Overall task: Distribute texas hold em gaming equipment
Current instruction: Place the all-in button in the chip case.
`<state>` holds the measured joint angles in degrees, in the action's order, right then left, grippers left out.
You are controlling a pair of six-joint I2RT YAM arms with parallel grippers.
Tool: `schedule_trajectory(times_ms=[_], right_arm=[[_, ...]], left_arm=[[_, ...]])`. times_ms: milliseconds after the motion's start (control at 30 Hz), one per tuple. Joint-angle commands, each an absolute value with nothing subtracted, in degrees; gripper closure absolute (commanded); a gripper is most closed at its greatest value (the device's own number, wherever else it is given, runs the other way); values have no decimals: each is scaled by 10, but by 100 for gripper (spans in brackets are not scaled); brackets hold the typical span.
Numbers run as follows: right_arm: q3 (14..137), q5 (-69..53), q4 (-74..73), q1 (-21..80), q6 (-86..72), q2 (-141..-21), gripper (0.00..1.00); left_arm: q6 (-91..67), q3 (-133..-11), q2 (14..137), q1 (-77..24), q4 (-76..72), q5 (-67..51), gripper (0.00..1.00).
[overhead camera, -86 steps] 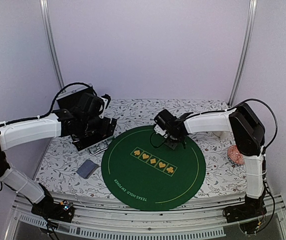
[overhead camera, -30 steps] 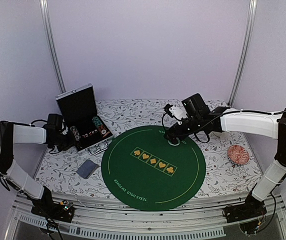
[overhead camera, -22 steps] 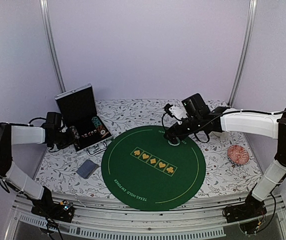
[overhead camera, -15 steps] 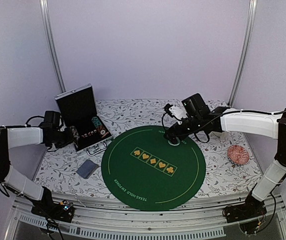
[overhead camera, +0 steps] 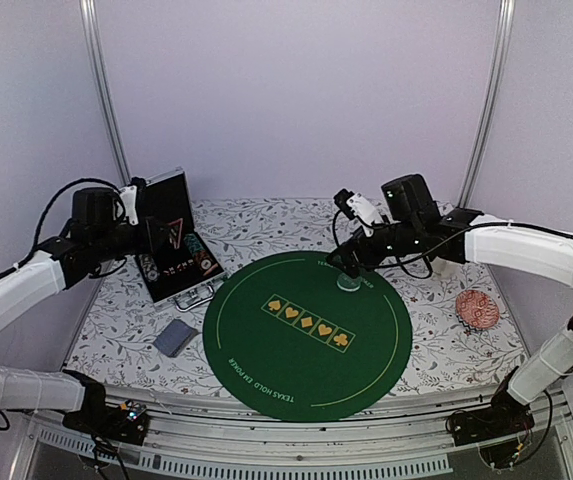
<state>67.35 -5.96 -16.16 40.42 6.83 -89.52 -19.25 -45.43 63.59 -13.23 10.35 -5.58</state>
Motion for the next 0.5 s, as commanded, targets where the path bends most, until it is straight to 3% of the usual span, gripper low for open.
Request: schedule_trajectory(times_ms=[0,200,367,467], right_arm=[[653,-137,-95,403,80,-820,1],[633,-171,-69,402,88,-768,1],[626,-162,-74,403,88,-760,1],[622,-161,-75,402,87,-760,1]], left_arm=[[-121,-500,611,-198,68,-152,100],[-109,-524,617,-241,66,-161,100],[-126,-538,632,-233,123,-6,100],[-164,-549,670,-170,196,39,100]])
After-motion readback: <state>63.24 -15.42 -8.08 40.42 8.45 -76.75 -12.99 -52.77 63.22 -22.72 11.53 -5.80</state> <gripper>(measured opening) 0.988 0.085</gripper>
